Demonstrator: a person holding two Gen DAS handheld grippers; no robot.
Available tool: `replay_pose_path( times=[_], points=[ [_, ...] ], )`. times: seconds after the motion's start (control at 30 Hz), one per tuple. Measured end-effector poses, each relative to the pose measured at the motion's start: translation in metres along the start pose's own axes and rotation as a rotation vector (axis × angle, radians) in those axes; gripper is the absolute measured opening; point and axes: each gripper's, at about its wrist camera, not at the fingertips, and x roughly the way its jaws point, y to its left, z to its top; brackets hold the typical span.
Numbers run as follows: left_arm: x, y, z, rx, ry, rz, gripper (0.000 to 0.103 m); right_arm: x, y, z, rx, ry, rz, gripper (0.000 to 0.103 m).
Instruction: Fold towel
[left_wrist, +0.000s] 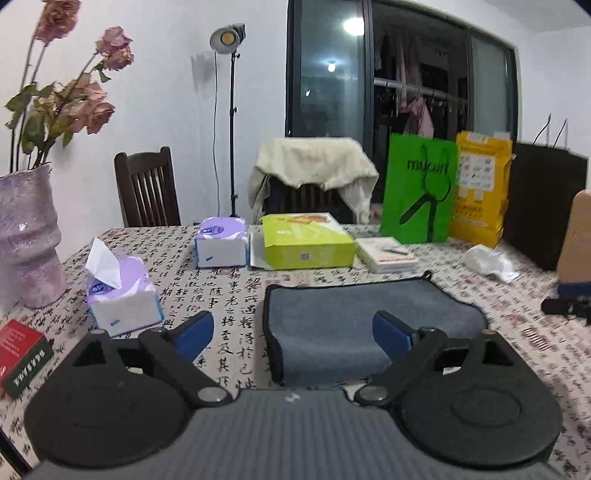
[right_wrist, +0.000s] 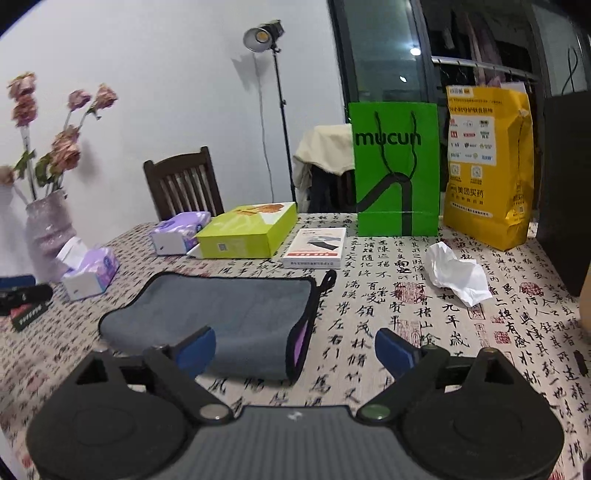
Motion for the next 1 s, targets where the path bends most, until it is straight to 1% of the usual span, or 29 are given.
replay_pose_path(
  times=[0.13, 0.2, 0.3, 0.4, 0.47, 0.57, 0.7, 1.0],
  points=[
    [-0.034, -0.002, -0.012, -0.017, -0.082, -0.007, 0.099, -0.024, 0.015, -0.019, -0.052, -0.045, -0.019, 0.094],
    [-0.047, -0.006, -0.017, -0.005, -0.094, -0.005, 0.100, -0.039, 0.024, -0.027, -0.085, -0.079, -0.016, 0.094],
    [-0.064, -0.013, -0.027, 0.025, -0.109, 0.002, 0.100, -0.061, 0.038, -0.038, -0.137, -0.128, -0.007, 0.096],
    [-0.083, -0.018, -0.038, 0.053, -0.150, 0.006, 0.100, -0.080, 0.050, -0.045, -0.171, -0.162, -0.003, 0.098],
    [-0.096, -0.021, -0.045, 0.054, -0.176, 0.003, 0.102, -0.091, 0.055, -0.050, -0.165, -0.179, 0.006, 0.099],
    [-0.113, -0.027, -0.053, 0.051, -0.194, -0.001, 0.102, -0.107, 0.060, -0.057, -0.148, -0.201, 0.019, 0.100],
    [-0.136, -0.034, -0.070, 0.055, -0.211, -0.006, 0.103, -0.122, 0.066, -0.068, -0.134, -0.212, 0.005, 0.102],
    [-0.180, -0.036, -0.100, 0.064, -0.251, 0.004, 0.103, -0.160, 0.080, -0.091, -0.132, -0.245, 0.022, 0.103]
  ],
)
